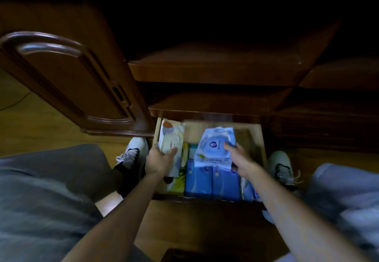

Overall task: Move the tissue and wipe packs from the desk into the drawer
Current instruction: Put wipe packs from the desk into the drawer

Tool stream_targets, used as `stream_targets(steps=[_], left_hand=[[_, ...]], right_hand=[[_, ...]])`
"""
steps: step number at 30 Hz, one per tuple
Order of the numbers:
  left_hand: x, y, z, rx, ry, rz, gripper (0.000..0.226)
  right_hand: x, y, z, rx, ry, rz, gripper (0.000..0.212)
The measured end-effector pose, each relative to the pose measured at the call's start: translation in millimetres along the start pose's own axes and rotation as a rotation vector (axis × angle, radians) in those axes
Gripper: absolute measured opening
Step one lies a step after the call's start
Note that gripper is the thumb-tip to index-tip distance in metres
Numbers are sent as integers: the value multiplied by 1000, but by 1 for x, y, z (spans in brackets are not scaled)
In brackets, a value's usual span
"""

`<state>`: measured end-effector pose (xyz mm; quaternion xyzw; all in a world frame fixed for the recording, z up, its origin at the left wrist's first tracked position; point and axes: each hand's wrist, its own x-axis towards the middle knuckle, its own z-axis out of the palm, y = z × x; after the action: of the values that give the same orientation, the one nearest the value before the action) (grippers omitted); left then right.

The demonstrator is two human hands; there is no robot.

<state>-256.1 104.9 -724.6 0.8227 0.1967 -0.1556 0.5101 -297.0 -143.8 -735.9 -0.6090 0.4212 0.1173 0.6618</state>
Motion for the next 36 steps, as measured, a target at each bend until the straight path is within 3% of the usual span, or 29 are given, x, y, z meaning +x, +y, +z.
stream_targets(steps=[3, 8, 10, 12, 14, 17, 19, 21, 23, 25, 27, 29, 34, 36], left_hand=[[9, -12, -15, -66, 84, -36, 35], [20, -37, -34, -200, 150, -121, 40], [23, -42, -39, -245, 176, -137, 35], [25, -42, -42, -260, 170, -142, 33], [25, -42, -43, -245, 142, -144, 31], [24, -41, -44, -212, 110, -151, 31], [25, -41, -45, -211, 93, -157, 32], [26, -41, -46, -206, 85, -162, 30], [26, -43, -47, -204, 85, -165, 32], [26, -44, -46, -195, 103, -160, 35], [26, -45, -45, -181, 116, -158, 37], [25, -45, -44, -139, 119, -152, 38], [18, -36, -36, 61, 176, -95, 50], [15, -31, -34, 107, 200, -97, 58]], right_hand=[[14, -7, 22, 36, 67, -2, 18], [39, -24, 72, 117, -74, 76, 19], [48, -31, 91, 186, -5, 101, 16], [57, -36, 108, 277, 23, 109, 22], [58, -38, 120, 273, -84, 173, 36], [59, -39, 134, -153, -235, 160, 34], [65, -39, 137, -454, -112, 4, 30], [71, -38, 132, -733, 128, -213, 33], [75, -33, 121, -878, 241, -381, 28], [86, -27, 116, -891, 118, -386, 25], [100, -20, 111, -885, -110, -268, 52], [109, -15, 108, -950, -246, -183, 62], [113, 0, 93, -1196, -198, -383, 45], [107, 8, 86, -1282, -213, -360, 51]])
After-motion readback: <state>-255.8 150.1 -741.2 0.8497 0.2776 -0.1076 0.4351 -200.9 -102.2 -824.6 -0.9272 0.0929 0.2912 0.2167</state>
